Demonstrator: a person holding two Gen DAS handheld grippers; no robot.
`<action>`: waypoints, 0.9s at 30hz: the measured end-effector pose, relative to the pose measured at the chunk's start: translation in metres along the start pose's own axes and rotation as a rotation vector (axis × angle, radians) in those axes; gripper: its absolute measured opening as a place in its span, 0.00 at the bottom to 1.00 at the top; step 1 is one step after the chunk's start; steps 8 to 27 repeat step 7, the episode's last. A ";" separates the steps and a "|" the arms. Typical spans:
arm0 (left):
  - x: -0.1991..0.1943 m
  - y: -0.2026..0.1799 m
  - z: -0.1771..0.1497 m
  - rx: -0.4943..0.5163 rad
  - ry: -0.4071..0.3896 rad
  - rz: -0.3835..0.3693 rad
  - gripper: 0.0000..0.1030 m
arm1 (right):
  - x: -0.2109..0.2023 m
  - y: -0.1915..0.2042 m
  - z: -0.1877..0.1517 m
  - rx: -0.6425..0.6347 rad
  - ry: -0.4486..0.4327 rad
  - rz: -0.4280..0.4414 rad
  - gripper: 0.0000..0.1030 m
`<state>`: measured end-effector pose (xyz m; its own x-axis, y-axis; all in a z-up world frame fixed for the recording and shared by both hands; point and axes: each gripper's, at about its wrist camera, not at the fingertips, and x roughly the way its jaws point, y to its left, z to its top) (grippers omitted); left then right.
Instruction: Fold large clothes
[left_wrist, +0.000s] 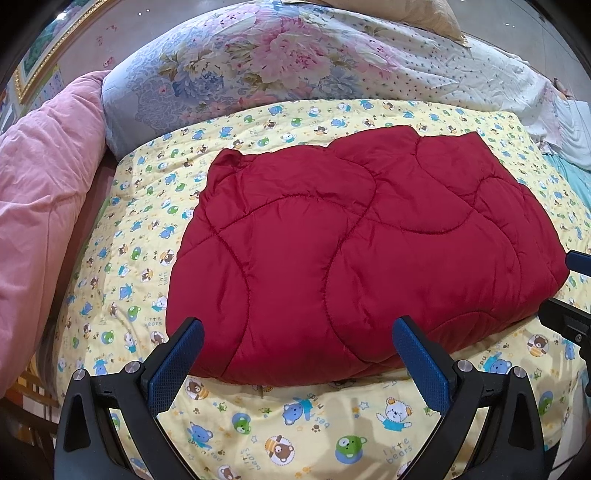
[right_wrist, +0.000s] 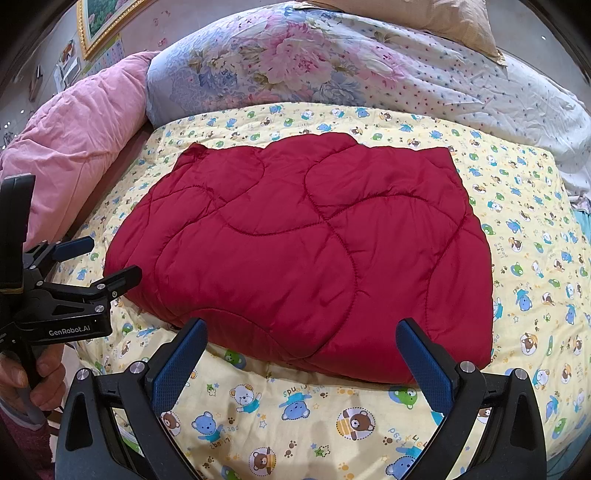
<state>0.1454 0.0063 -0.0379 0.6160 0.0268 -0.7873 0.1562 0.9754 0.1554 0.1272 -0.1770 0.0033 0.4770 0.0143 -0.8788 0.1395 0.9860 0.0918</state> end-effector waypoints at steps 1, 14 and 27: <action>0.000 0.000 0.000 0.000 0.001 0.000 1.00 | 0.000 0.000 0.000 -0.001 0.000 0.001 0.99; 0.002 0.000 0.002 0.003 0.001 -0.009 0.99 | 0.000 0.000 -0.001 0.001 -0.001 0.003 0.99; 0.002 0.000 0.002 0.003 0.001 -0.009 0.99 | 0.000 0.000 -0.001 0.001 -0.001 0.003 0.99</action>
